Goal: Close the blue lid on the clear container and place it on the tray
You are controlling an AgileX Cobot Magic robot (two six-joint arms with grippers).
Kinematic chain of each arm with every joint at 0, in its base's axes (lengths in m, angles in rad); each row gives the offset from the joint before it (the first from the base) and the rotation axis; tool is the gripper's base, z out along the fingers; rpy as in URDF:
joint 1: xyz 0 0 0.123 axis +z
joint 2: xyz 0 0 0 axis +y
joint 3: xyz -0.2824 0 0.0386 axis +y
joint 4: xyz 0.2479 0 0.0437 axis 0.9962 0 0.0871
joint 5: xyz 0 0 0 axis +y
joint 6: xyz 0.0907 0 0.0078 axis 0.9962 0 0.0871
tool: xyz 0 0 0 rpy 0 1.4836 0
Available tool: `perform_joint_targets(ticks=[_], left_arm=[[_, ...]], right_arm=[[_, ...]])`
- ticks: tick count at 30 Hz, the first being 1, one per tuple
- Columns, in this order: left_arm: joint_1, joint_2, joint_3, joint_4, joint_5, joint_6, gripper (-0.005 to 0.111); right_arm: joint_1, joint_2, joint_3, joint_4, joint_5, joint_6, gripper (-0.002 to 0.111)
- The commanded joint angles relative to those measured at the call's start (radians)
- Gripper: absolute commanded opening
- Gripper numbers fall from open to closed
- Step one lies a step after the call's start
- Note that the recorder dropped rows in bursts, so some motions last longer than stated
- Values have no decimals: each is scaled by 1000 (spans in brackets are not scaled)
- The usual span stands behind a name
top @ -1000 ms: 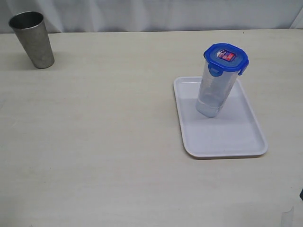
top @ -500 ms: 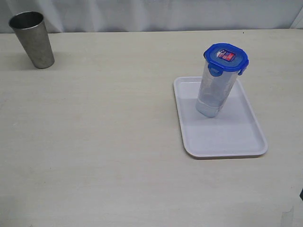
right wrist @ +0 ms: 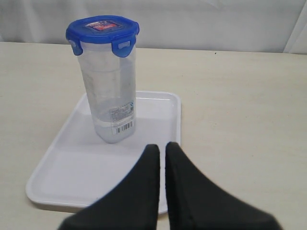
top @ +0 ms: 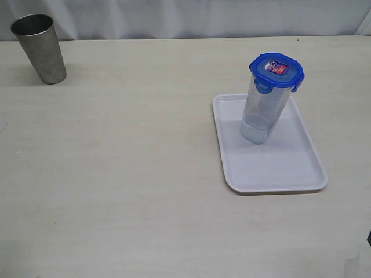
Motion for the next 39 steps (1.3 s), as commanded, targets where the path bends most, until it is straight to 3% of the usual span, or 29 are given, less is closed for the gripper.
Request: perform_joint_targets(ticks=[1,9,18,25,39], left_arm=[[2,-2,3,0,-8,5,0],[2,-2,3,0,-8,5,0],[2,-2,3,0,-8,5,0],[2,-2,3,0,-8,5,0],[2,-2,3,0,-8,5,0]], right_arm=[[-4,-4,2,-2,-12,4,4],[-4,-4,2,-81,-12,-51,4],[-8,-4,2,-41,-15,-56,4],[-88,-4,2,-41,-13,-66,4],[-88,-4,2,-33,13,-70,4]])
